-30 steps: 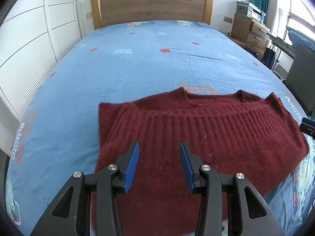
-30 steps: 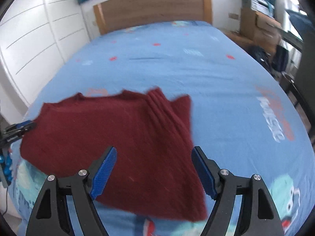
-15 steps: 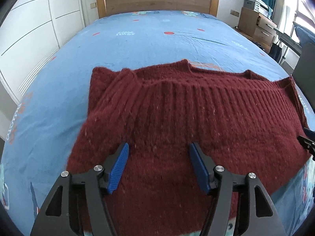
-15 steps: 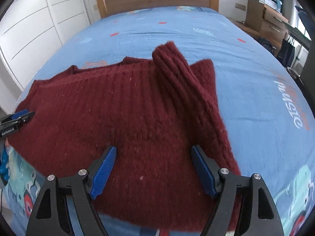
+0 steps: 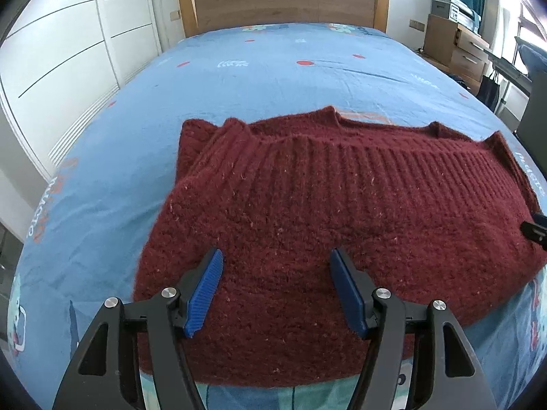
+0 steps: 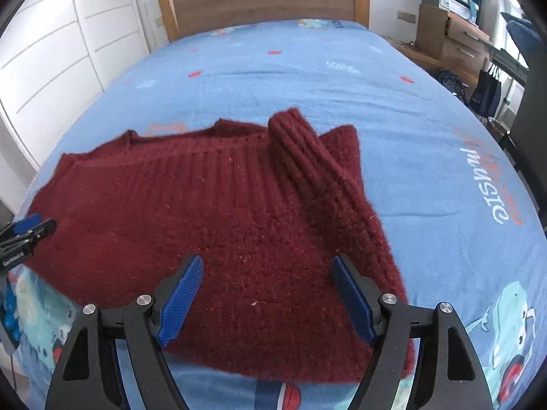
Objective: Fold small clothes
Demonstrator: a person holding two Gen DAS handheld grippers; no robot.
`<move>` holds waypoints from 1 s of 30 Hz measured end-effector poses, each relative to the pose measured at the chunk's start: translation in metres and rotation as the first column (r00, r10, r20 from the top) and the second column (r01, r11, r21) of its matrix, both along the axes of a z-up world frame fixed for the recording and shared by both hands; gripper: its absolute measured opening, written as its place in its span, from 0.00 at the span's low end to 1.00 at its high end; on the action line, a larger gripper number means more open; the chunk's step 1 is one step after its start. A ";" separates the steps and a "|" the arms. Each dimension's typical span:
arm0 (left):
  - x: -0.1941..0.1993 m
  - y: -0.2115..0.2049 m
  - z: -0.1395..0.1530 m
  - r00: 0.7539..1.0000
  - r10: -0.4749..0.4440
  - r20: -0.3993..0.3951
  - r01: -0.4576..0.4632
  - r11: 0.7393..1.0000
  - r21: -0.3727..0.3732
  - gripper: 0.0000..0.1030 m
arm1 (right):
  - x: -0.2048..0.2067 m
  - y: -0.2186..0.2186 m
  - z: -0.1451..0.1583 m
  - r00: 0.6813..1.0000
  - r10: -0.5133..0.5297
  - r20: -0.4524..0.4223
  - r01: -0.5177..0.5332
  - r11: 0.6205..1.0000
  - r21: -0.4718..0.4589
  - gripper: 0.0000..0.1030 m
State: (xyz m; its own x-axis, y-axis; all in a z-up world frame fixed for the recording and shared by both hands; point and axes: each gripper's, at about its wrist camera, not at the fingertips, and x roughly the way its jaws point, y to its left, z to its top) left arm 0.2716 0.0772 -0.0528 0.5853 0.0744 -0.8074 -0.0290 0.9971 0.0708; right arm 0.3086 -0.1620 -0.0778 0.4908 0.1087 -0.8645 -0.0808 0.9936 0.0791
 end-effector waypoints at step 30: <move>-0.087 0.039 0.013 0.987 0.130 -0.090 -0.151 0.944 -0.294 0.63 | -0.067 0.000 0.014 0.999 -0.016 -0.044 0.016 1.000 0.014 0.76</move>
State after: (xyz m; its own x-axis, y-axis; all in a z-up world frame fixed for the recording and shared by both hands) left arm 0.1845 0.1164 -0.0395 0.5290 -0.0993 -0.8428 -0.1756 0.9588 -0.2232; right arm 0.2416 -0.1623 -0.0634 0.4538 0.1135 -0.8839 -0.0609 0.9935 0.0964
